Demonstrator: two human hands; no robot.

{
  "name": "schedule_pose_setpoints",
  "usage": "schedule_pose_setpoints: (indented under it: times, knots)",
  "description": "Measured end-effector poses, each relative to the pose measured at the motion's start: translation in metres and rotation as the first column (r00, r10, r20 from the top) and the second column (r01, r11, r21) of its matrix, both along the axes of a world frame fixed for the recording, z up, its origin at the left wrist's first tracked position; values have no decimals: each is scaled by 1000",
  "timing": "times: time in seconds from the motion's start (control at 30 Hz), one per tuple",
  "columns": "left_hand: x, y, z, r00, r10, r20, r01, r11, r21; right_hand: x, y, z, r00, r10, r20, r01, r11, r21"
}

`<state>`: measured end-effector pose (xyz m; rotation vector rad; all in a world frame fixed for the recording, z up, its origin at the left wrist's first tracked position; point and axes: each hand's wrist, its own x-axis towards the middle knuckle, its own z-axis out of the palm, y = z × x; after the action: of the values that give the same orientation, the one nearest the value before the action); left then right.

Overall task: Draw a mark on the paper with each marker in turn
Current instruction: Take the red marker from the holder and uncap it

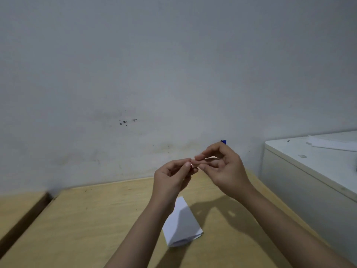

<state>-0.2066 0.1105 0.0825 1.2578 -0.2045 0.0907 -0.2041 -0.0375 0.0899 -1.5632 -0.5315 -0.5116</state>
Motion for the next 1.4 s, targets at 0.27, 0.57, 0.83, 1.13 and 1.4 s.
schedule_pose_setpoints:
  times: [0.27,0.57,0.83,1.13,1.4]
  knots:
    - [-46,27,-1,989,129,66,-125,990,-64,-45,42,-32,950,-89,-299,195,917,347]
    - [-72,40,-18,972,209,103,-224,962,157,-55,63,-32,843,311,-439,1,816,578]
    - [-72,43,-18,945,281,166,-317,911,265,-53,64,-37,894,253,-370,-55,881,470]
    - [-47,76,-33,955,293,-35,-276,930,243,-37,42,-37,959,107,-264,12,911,412]
    - [25,105,-70,892,448,65,-356,606,711,-25,38,-59,943,49,-328,73,934,349]
